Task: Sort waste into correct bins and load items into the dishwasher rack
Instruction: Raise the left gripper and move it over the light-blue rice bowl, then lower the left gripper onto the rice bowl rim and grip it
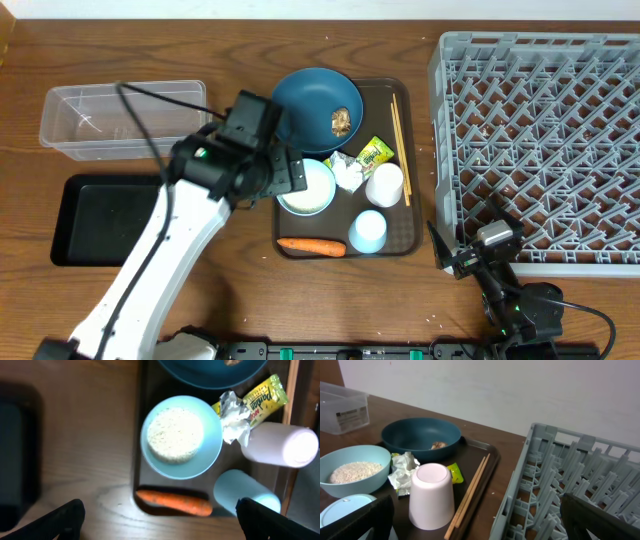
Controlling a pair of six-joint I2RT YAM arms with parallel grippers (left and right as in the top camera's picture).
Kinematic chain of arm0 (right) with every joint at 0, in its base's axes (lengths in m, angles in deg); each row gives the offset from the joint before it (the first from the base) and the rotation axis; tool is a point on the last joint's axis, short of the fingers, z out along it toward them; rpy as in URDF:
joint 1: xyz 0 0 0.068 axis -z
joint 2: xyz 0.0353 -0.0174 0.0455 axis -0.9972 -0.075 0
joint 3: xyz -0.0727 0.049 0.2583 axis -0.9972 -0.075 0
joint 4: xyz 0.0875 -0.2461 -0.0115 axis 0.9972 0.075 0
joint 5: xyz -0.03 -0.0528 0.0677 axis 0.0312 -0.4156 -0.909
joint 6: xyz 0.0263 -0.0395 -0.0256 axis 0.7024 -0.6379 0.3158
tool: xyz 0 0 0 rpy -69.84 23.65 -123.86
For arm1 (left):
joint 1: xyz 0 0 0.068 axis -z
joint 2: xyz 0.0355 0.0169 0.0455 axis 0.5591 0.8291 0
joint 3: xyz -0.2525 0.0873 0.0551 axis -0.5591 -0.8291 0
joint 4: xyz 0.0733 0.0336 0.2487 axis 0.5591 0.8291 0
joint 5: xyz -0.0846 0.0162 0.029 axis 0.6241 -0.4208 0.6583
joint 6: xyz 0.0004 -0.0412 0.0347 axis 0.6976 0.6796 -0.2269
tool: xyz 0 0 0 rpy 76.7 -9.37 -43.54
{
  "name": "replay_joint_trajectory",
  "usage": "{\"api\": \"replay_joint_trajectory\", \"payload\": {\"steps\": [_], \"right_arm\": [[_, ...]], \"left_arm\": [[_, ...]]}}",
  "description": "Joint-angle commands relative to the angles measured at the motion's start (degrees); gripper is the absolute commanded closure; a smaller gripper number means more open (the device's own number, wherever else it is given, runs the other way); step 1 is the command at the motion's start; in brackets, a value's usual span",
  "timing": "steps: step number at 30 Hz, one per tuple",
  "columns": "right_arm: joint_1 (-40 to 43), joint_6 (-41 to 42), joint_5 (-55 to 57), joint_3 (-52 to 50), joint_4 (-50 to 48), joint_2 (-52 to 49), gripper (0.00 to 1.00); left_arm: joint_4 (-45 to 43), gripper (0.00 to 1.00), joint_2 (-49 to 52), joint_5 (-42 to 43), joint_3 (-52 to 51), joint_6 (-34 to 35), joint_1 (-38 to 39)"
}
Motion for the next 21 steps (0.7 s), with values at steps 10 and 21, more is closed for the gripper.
{"api": "replay_joint_trajectory", "payload": {"steps": [10,21], "right_arm": [[0.26,-0.39,-0.11,-0.09,0.24,-0.07,0.01],[0.26,-0.39,-0.11,-0.09,0.24,-0.07,0.01]], "left_arm": [[-4.0,0.02,13.88,5.35,0.44,0.9,1.73],[-14.69,0.02,21.35,5.18,0.44,0.9,5.79]]}}
